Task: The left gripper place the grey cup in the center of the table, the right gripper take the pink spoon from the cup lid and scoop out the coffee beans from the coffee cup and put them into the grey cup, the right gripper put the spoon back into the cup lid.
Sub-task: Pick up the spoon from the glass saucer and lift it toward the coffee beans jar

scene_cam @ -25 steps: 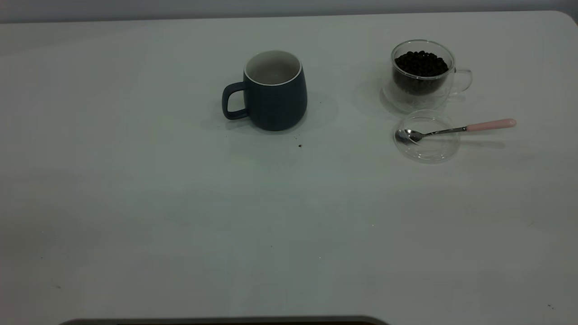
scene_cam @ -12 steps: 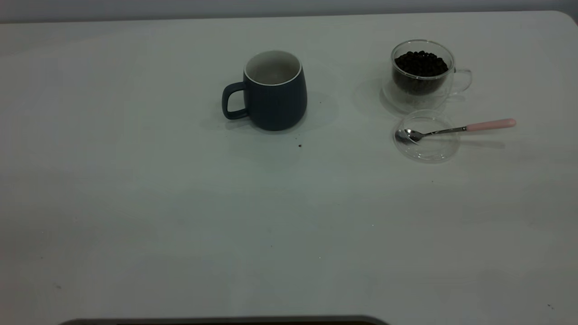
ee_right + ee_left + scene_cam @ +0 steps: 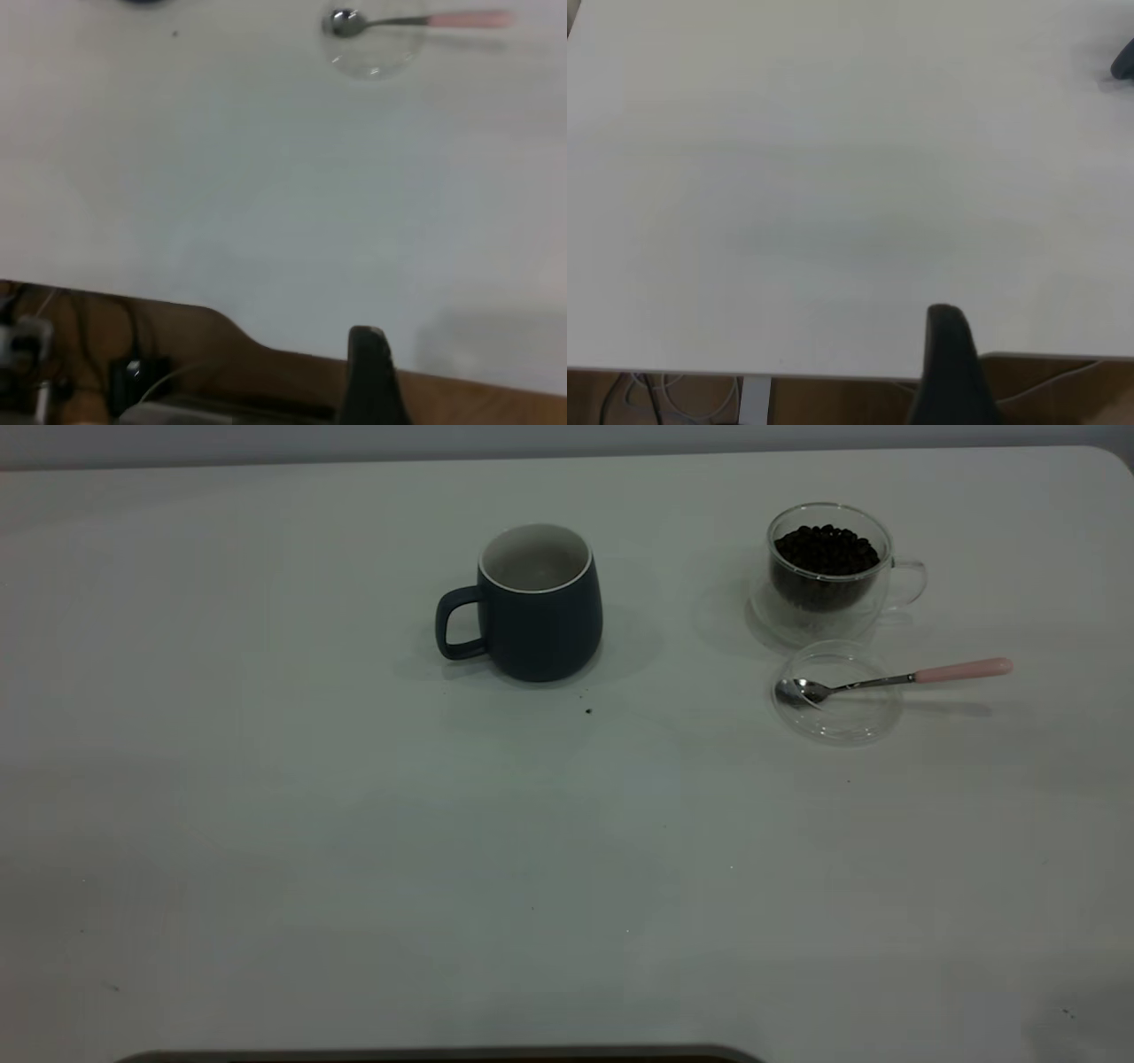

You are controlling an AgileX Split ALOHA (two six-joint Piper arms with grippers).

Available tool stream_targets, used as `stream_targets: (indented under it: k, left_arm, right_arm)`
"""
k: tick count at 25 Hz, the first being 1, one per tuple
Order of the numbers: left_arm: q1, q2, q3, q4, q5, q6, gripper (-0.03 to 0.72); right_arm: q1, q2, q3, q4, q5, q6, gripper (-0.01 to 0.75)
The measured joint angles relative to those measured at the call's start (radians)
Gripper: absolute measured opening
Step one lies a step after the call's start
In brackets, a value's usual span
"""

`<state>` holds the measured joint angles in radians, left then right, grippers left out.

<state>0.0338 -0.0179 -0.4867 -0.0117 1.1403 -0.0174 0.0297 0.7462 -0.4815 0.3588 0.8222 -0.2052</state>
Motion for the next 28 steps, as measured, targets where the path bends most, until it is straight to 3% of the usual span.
stream_targets:
  k: [6,13,18,23,28]
  left_arm:
    - [0.000,0.000,0.000,0.000,0.000,0.000,0.567]
    - [0.000,0.000,0.000,0.000,0.000,-0.002,0.567]
    - [0.000,0.000,0.000,0.000,0.000,-0.002,0.567]
    - [0.000,0.000,0.000,0.000,0.000,-0.002,0.567]
    - [0.000,0.000,0.000,0.000,0.000,-0.002,0.567]
  right_arm:
    - [0.000,0.420,-0.069,0.247,-0.220,-0.319,0.596]
    - [-0.018,0.878,-0.271,0.534,-0.313,-0.702,0.594]
    - [-0.132,1.176,-0.420,0.668,-0.234,-0.922,0.593]
    - [-0.309,1.351,-0.564,0.707,-0.144,-0.959,0.591]
    - [-0.398,1.466,-0.693,0.708,0.009,-1.013,0.591]
